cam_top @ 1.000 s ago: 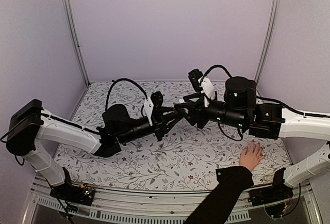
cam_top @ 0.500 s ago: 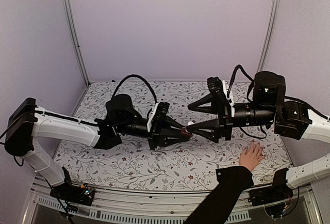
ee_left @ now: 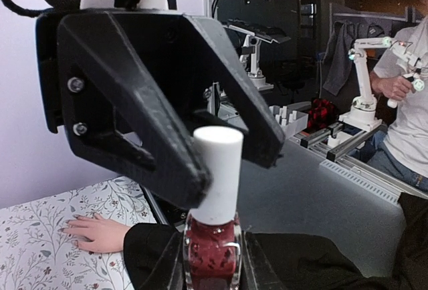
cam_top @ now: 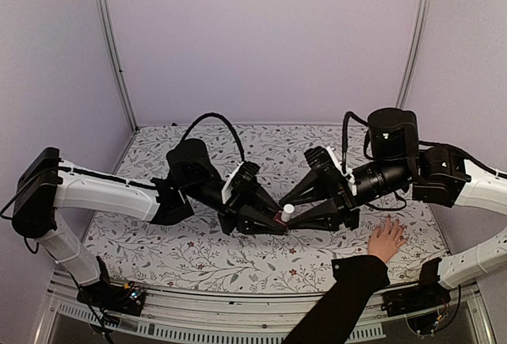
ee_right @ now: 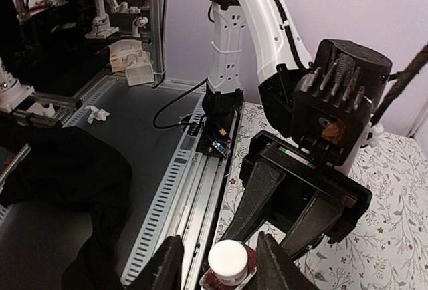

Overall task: Paint the nails
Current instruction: Screw the nail polish bottle.

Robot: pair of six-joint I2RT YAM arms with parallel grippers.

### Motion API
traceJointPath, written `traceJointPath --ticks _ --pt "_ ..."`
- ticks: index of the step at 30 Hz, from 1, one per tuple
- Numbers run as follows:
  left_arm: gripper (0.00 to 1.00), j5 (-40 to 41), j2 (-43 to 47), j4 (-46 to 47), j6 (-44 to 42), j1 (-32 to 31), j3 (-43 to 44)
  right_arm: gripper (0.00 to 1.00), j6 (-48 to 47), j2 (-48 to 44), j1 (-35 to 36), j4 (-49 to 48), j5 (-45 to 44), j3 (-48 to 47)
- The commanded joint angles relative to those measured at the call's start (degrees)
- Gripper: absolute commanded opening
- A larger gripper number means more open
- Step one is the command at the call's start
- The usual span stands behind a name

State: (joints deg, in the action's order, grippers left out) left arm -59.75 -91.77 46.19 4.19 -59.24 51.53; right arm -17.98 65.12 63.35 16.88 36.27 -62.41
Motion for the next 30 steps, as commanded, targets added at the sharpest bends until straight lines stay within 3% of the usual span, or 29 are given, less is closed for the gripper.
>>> traceJointPath --ticks 1,6,8,21,30 --pt "0.0 -2.1 -0.7 2.9 2.0 -0.2 1.3 0.28 -1.5 1.3 0.4 1.4 2.3 -1.9" --pt "0.0 -1.0 -0.5 4.7 2.9 0.3 0.6 0.05 -1.0 1.4 0.5 1.3 1.0 -1.8" --pt "0.0 0.0 0.0 5.9 3.3 0.7 -0.1 0.0 -0.4 1.6 0.5 1.3 0.2 -1.8" --pt "0.0 21.5 6.9 6.5 0.2 2.2 -5.1 0.0 3.8 4.9 0.4 -3.1 -11.2 0.6" --pt "0.0 40.8 8.1 7.6 -1.8 1.4 -6.4 0.0 10.8 7.7 0.4 -11.1 -28.2 1.3"
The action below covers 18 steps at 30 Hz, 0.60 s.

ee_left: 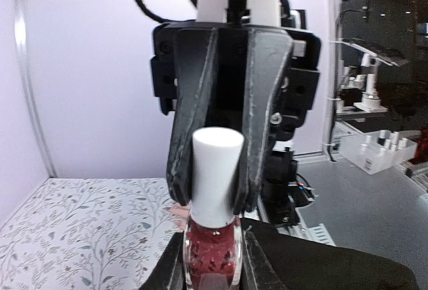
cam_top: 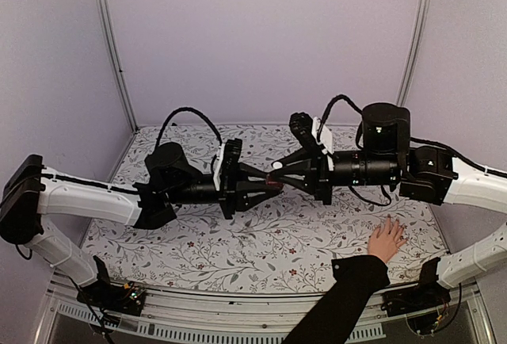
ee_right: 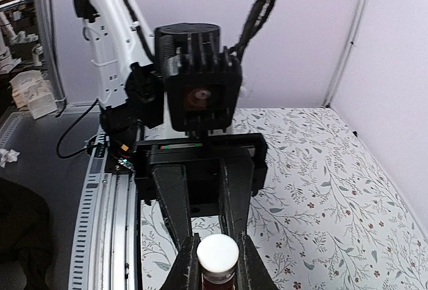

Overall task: Paint the nails
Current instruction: Screw the nail polish bottle.

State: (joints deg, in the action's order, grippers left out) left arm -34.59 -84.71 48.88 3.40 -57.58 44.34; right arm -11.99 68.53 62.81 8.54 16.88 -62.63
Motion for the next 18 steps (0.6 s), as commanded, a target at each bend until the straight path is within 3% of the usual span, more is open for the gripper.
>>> traceJointPath --ticks 1,10,18 --pt "0.0 18.0 0.8 5.2 -1.4 -0.5 0.8 0.0 5.5 5.1 0.9 -3.7 -10.5 1.4" --pt "0.0 37.2 -5.9 16.4 -5.8 -3.2 0.0 0.0 10.0 13.7 0.9 -11.2 -25.3 0.8" --pt "0.0 51.2 -13.0 27.0 -12.2 -7.9 1.7 0.0 14.3 18.6 0.9 -15.4 -31.3 0.5"
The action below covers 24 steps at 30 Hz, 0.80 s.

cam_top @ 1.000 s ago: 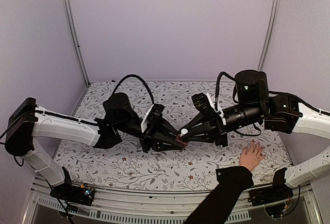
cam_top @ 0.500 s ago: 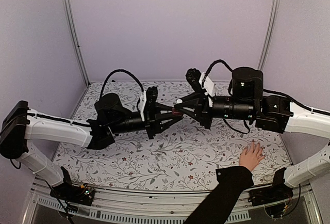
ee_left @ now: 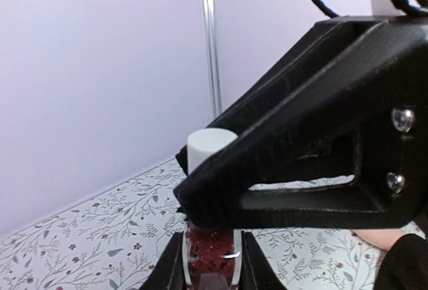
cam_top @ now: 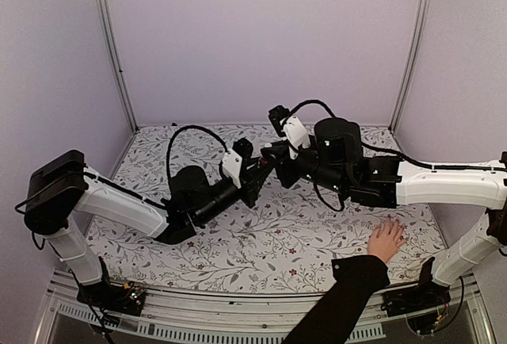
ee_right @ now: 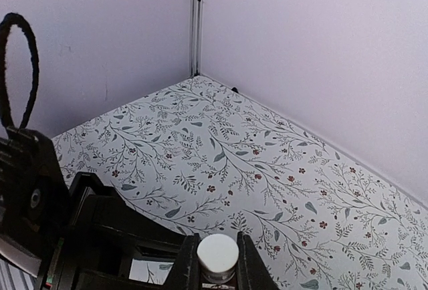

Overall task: Paint the nails
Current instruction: Screw the nail polish bottle.

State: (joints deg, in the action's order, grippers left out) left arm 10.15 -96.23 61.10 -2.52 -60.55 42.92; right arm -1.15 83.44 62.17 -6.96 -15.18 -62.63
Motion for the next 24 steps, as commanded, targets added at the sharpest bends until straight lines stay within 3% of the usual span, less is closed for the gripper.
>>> traceJointPath --ticks 1,7,15,20,24 --pt "0.0 7.5 -2.0 15.0 -7.1 -5.5 3.4 0.0 3.8 3.8 1.5 -0.1 0.7 0.7" --pt "0.0 8.1 -1.1 15.0 -7.7 -6.0 1.8 0.01 3.9 2.5 1.5 -0.2 0.6 1.8" --pt "0.0 1.0 3.5 4.4 -6.2 -4.7 0.7 0.3 3.1 -4.0 1.5 0.1 3.3 4.9" --pt "0.0 -3.5 6.6 0.3 -3.8 -3.6 -0.5 0.37 1.8 -9.2 1.5 2.1 3.1 7.1" --pt "0.0 -12.8 8.6 -2.9 -1.9 -2.3 -1.1 0.51 -2.4 -15.3 1.5 2.5 8.8 9.8"
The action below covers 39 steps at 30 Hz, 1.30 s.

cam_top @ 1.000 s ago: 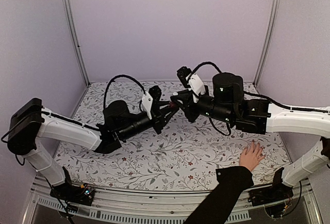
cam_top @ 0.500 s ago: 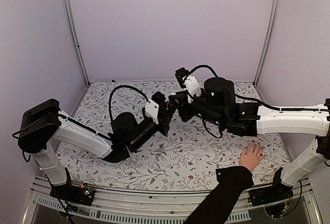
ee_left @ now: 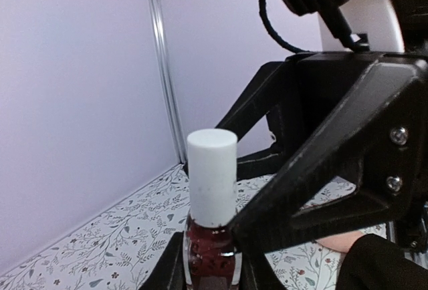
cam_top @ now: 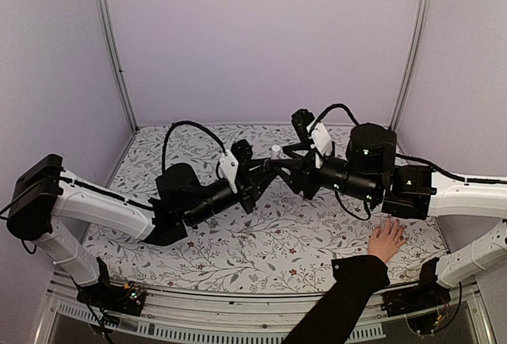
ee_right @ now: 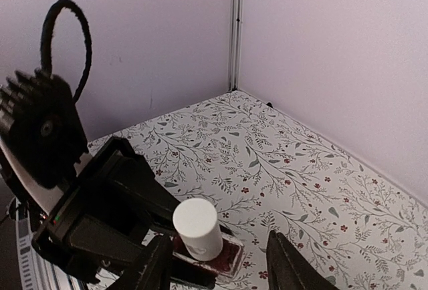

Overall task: Paint the nails
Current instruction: Screw the nail polish bottle.

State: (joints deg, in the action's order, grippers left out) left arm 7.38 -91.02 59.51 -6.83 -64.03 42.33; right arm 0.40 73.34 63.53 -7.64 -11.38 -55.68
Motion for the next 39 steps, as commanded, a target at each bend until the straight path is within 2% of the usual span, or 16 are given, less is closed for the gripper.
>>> traceJointPath --ticks 1,4,9,15,19,26,31,34,39 --pt "0.0 -13.2 3.8 -2.4 3.2 1.7 -0.4 0.55 -5.0 -6.4 0.1 3.7 6.9 3.3" --pt "0.0 -23.5 4.0 -5.7 5.2 3.5 1.0 0.61 -7.9 -8.9 0.0 8.4 11.6 2.2" --pt "0.0 -38.5 3.2 -8.8 5.8 4.3 3.2 0.63 -11.4 -10.3 -0.1 14.8 19.2 0.3" --pt "0.0 -54.1 0.2 -9.8 8.2 4.7 6.0 0.62 -13.9 -10.7 -0.1 20.2 29.0 -3.1" --pt "0.0 -62.0 -2.6 -10.6 10.0 4.6 8.7 0.57 -15.0 -9.8 0.0 21.5 36.1 -4.8" --pt "0.0 -66.3 -4.0 -9.5 12.3 4.7 10.0 0.41 -16.7 -9.0 -0.1 22.2 43.7 -5.6" --pt "0.0 -66.8 -4.1 -8.7 13.2 4.8 10.0 0.27 -17.8 -8.2 0.0 23.0 45.1 -5.6" --pt "0.0 -67.3 -4.4 -7.5 14.2 5.0 9.8 0.23 -18.2 -7.9 0.0 22.8 45.1 -5.2" --pt "0.0 -66.8 -4.3 -7.0 14.3 5.1 9.6 0.0 -18.2 -7.1 0.1 23.2 45.1 -5.7"
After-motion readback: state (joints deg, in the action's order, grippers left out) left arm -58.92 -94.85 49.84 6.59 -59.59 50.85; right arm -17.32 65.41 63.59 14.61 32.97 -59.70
